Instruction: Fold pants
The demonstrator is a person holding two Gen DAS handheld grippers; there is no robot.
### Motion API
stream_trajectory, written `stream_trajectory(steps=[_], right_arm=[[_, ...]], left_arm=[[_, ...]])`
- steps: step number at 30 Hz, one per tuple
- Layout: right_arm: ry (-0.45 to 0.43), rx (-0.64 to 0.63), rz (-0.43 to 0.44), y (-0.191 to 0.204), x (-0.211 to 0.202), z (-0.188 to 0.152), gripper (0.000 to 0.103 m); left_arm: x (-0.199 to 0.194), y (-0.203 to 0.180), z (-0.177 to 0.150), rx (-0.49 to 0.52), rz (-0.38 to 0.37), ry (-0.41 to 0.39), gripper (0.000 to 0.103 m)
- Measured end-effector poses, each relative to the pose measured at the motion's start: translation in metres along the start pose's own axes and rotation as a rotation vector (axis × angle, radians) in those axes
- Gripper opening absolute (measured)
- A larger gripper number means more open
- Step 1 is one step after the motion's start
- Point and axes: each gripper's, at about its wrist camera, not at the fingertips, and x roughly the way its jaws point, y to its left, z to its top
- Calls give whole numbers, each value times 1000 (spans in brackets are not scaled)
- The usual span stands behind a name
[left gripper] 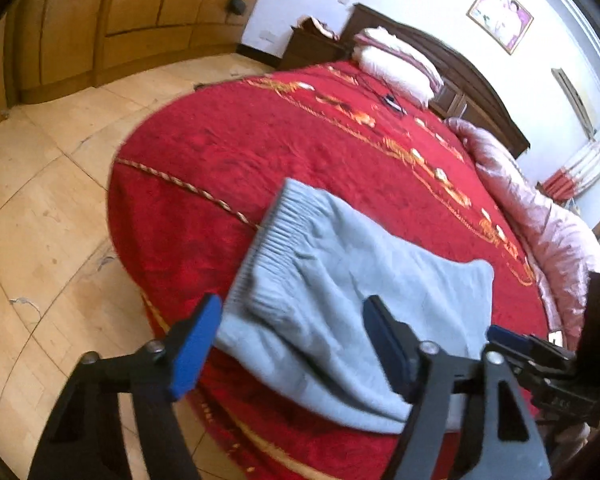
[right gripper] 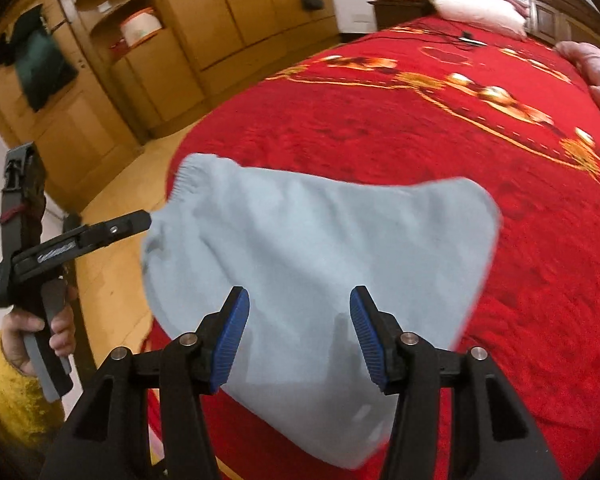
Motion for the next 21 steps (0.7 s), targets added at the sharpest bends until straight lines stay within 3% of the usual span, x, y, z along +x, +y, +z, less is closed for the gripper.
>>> stream_trajectory(steps=[1,4,5,6,8,11,16,19,21], right_arm=[[11,1,-14,-3,-2,-4,54],[32,-3,-14,-9,-3,-18,54],[48,-4,-7,-10,-1,-22,54],[56,-6,-5,-11,-1,-24,54],[73,-20,-7,-11,1,-28,54],[81,-37,12,-9,1,-35,54],[149,-71,58,0,15,-43,54],[225,-82,49,1,30,-51,54],[251,-98,39,3,35,-54,54]], left_arm=[[7,-2,0,-7,20,12,66],[20,0,2,-34,37,19,43],[21,1,2,-36,53,19,22],[19,2,2,-37,54,14,19],[4,2,2,-37,25,-14,19],[-18,1,3,3,67,-44,19],[16,18,-11,3,137,71,20],[42,18,-28,52,211,137,35],[44,12,-31,83,238,129,39]])
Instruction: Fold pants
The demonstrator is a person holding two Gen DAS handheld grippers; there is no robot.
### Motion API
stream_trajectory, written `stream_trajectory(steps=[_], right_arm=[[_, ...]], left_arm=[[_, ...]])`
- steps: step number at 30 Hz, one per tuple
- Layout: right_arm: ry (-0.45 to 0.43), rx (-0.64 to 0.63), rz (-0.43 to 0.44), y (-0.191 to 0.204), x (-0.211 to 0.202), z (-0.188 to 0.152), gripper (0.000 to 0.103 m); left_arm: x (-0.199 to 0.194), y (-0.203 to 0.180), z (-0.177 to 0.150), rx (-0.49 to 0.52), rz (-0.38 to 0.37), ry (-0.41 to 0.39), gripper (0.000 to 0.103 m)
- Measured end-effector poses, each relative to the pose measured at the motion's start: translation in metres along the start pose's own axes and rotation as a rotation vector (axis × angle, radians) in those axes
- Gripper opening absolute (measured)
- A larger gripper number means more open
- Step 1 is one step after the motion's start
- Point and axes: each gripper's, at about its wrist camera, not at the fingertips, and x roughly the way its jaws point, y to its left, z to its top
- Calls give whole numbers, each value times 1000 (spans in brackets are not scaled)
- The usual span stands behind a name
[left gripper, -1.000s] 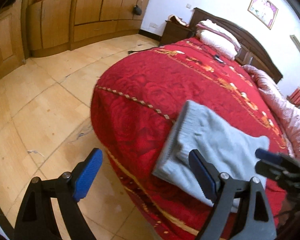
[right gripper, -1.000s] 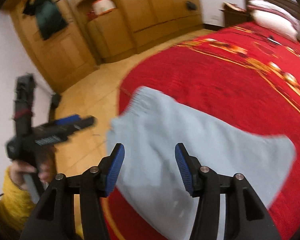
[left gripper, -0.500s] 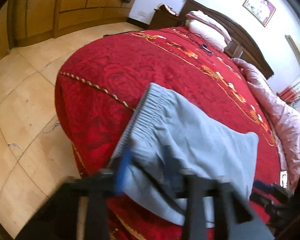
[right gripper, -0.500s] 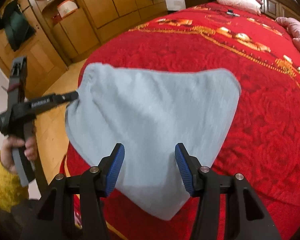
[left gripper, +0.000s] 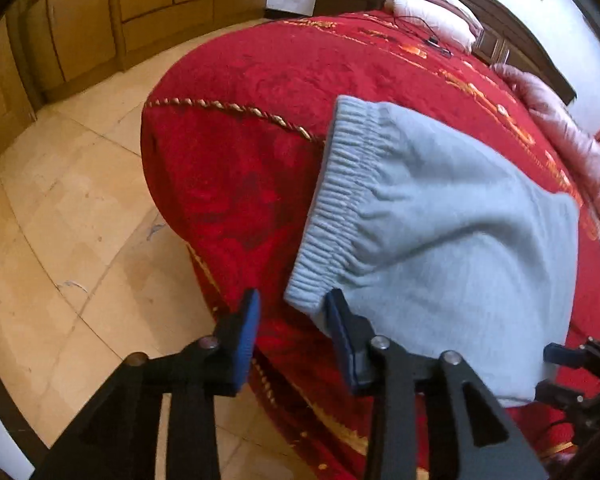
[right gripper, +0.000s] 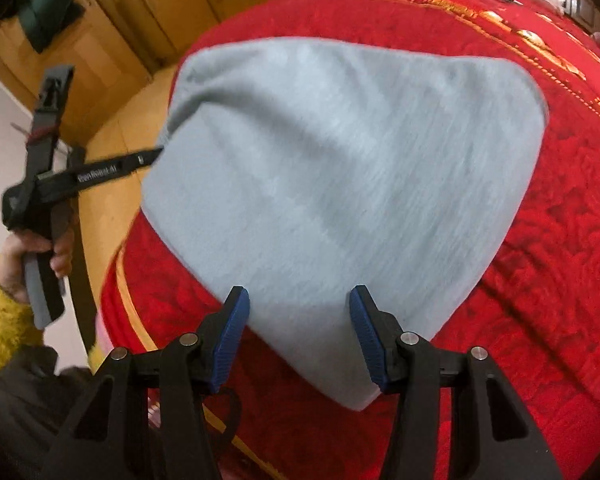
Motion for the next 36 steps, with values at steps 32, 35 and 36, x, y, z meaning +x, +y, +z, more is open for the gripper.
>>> stream_trajectory(steps=[32,35,36], right_arm=[[-257,233,-167,-114,-7,71,67],[-248,214,-147,-113,-4,73,76],[-245,209,-152,-110,-5,73,77]], left_arm=[[29,-62,93,138,-203,-69,18],[21,-67,91,137,-206,-62,29],[19,-68,91,137,-207,-64,36]])
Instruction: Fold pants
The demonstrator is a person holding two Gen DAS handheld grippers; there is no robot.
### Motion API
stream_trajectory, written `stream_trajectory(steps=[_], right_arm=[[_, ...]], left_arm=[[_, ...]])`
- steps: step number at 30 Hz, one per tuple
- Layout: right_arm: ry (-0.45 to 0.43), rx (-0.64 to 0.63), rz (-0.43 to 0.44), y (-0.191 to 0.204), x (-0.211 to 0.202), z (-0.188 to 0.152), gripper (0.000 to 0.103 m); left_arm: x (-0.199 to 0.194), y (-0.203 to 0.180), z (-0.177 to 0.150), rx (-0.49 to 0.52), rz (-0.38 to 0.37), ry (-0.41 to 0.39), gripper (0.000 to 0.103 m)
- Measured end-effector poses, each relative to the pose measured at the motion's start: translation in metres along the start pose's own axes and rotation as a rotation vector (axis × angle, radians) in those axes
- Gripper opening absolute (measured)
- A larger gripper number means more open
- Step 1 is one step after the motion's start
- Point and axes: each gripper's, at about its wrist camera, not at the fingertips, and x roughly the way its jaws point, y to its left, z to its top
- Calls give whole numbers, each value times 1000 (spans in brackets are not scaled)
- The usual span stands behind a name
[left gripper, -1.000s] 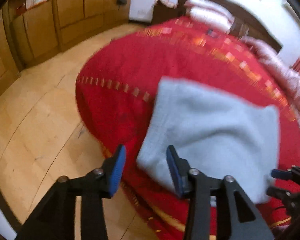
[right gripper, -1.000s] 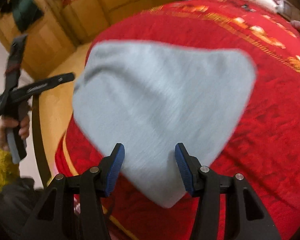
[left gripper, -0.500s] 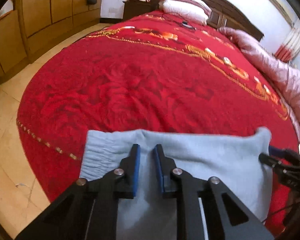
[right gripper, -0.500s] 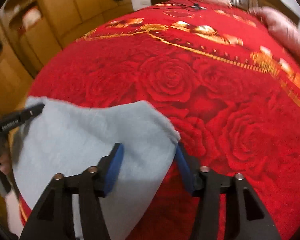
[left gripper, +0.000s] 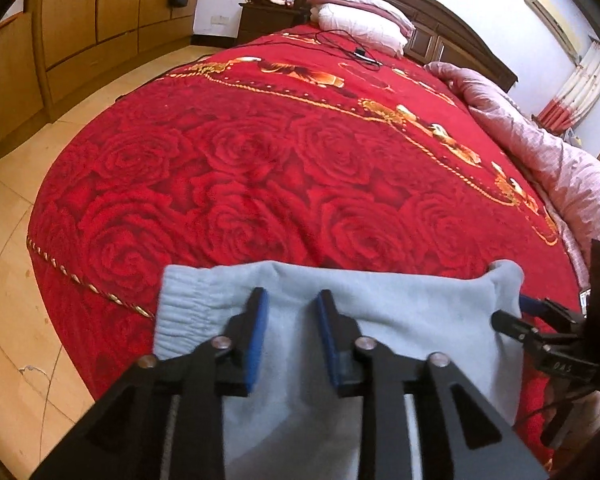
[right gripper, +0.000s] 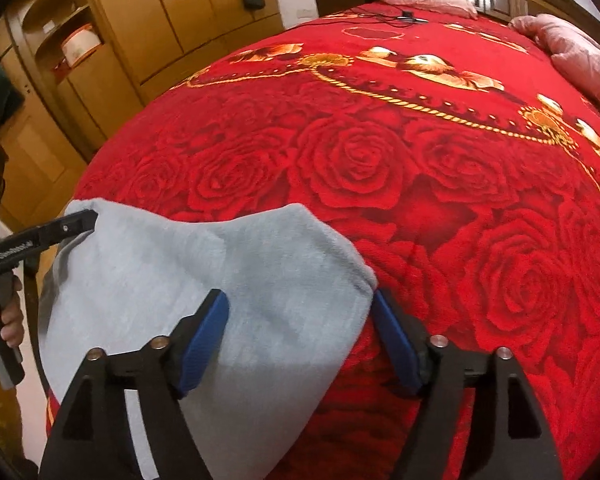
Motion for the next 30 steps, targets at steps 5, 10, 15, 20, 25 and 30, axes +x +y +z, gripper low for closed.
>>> stream_trajectory(steps=[5,10,15,20,25,30], right_arm=[[19,70,7,2,-14,-2,76],[-10,150,66,-2,-41,-13,76],[-25,185,98,2,-65,-36,76],[1,205,95,3,-71,-56,76],[18,249,109,1,-73,-67,76],[38,287,109,1,-73,-79,76]], left_arm=[[-24,-19,-8,40,42,-43,64],[-44,-31,-22,66,47,-49,68],[-49,-36,-39,71,38,-25,74],[-43,-41,-53,76,33,29,74],[-41,-45,-65,93,39,57,74],[-39,-46,-76,100,43,82,74]])
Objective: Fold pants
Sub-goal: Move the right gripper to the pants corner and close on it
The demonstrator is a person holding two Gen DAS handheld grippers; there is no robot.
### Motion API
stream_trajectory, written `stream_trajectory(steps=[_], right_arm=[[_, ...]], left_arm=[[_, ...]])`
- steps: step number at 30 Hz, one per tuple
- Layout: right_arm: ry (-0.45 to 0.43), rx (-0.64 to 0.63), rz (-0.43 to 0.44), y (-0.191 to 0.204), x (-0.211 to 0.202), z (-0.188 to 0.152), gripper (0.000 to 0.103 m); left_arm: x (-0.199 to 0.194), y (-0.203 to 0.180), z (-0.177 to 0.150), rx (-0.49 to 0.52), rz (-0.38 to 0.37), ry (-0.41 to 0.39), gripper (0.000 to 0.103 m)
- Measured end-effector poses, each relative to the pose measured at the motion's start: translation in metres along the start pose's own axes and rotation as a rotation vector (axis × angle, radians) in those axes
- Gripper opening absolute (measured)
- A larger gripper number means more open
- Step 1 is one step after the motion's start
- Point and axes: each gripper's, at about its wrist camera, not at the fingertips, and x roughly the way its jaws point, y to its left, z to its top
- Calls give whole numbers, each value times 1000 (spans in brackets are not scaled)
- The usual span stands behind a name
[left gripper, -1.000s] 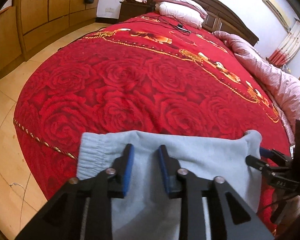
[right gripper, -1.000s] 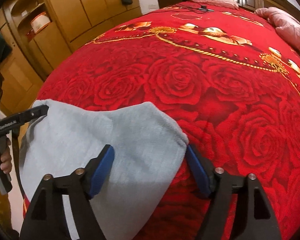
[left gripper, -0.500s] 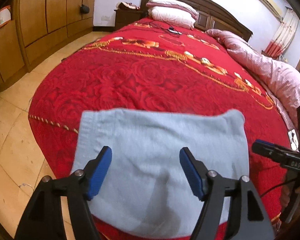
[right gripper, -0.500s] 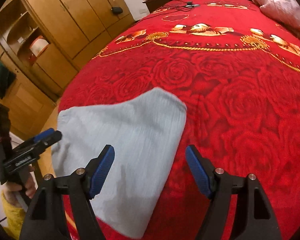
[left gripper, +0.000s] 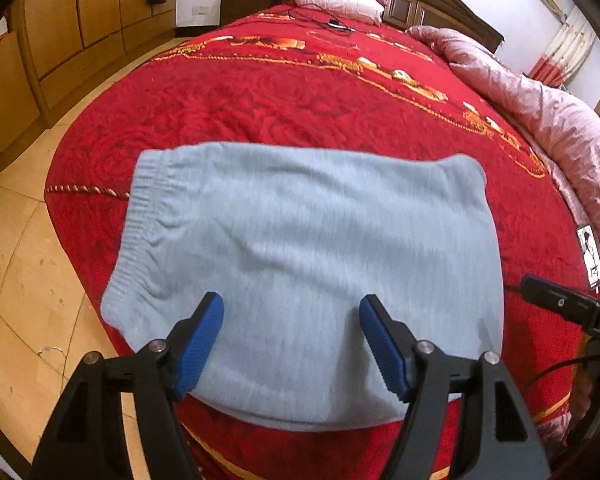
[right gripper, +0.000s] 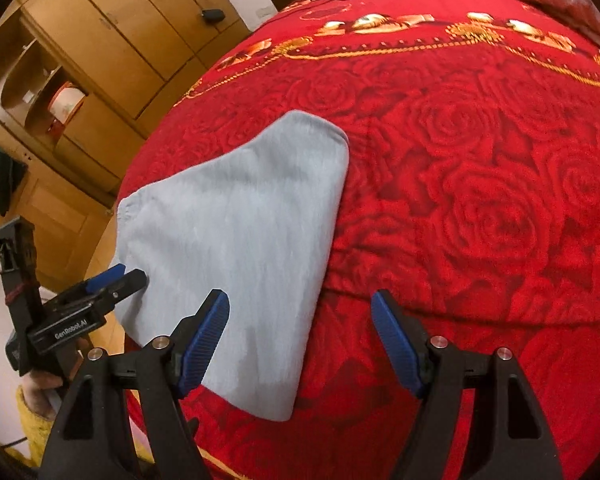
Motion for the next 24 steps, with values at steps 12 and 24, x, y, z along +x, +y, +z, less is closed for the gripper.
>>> stream_trajectory(steps=[12,24], right_arm=[[126,54,20,-7,22,-15,76],[173,52,77,2,37,-19,76]], left_arm=[[-3,-1,-10,14,9,2,75],[2,1,-12,8,8,5,79]])
